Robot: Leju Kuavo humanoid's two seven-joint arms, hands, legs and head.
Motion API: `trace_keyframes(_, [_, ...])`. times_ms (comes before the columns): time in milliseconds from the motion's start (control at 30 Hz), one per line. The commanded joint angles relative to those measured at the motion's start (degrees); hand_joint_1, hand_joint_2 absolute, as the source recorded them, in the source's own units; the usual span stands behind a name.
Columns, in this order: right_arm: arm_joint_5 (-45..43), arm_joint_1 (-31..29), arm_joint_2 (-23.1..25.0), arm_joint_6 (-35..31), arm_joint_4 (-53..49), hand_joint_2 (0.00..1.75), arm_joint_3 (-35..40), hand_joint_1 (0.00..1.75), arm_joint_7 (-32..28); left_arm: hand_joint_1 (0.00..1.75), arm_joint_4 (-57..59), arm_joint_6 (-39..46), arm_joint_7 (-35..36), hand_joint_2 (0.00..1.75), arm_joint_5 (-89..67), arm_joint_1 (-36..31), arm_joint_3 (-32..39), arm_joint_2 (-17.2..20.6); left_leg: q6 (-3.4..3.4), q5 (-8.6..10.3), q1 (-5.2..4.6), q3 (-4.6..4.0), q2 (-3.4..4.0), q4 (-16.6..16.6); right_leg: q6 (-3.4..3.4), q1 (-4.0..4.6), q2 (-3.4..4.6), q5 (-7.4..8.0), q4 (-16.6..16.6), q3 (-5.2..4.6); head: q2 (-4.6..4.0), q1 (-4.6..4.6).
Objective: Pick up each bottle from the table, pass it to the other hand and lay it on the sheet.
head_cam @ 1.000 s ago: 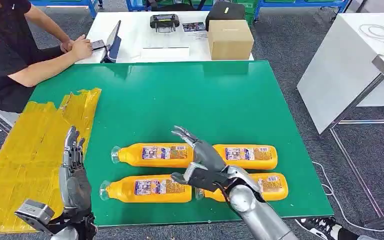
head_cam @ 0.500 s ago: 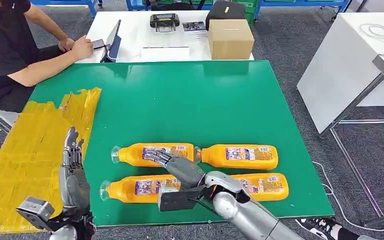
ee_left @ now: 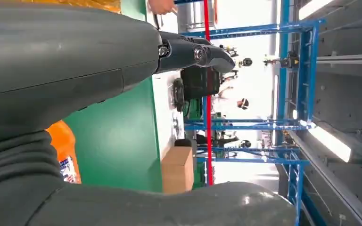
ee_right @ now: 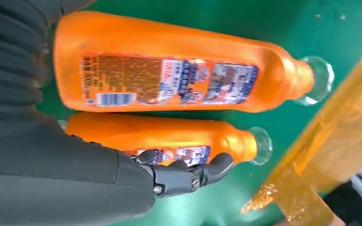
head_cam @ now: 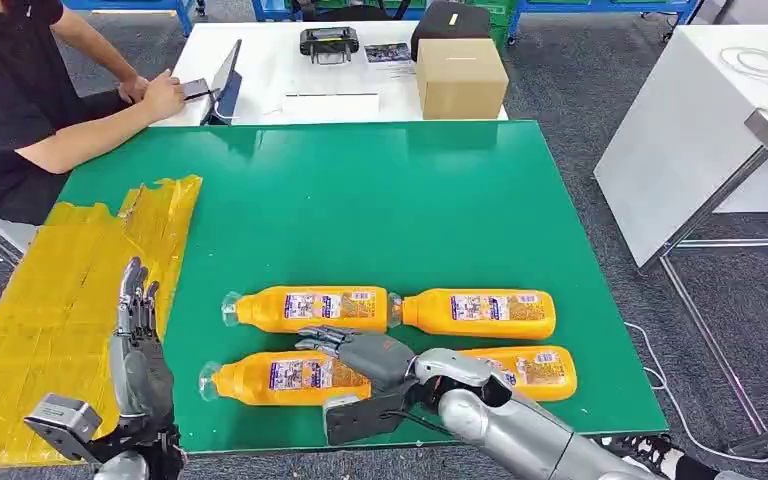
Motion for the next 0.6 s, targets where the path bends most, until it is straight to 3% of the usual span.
trace_keyframes(33, [-0.78,-6.94,-3.93,2.29,1.48,1.75,8.18,0.0,2.95,0.0,2.81,-0.49,0.18,0.0,-0.03,-1.12,2.04,-0.08,0.02,-0.09,-0.04,0.18,0.09,-0.09,-0.07,-0.02,0.04,-0.07,-0.08,0.15,0.0,-0.02])
trace_keyframes(233, [-4.48,-14.1,-5.58,6.96,1.87,1.75,14.09,0.0,7.19,0.0,2.65,-1.41,0.15,0.0,0.26,-0.81,2.79,-0.28,0.02,-0.09,-0.06,0.1,0.2,-0.01,-0.04,-0.05,0.15,-0.05,0.02,0.04,0.0,0.0])
trace_keyframes(400, [-5.08,-15.98,-5.49,9.17,2.55,1.75,16.75,0.0,8.3,0.0,2.86,-1.6,0.16,0.0,0.3,-1.07,2.65,-0.22,0.02,-0.07,-0.04,0.2,0.1,-0.09,-0.07,-0.02,0.04,-0.06,-0.08,0.17,0.0,-0.02])
trace_keyframes(600, [-12.56,-22.76,-5.67,14.73,2.09,1.75,23.84,0.0,9.41,0.0,4.25,-2.15,0.42,0.0,0.65,-2.22,1.3,0.3,0.02,-0.06,-0.07,0.1,0.14,-0.03,-0.04,-0.05,0.09,-0.05,0.02,0.06,0.0,-0.02])
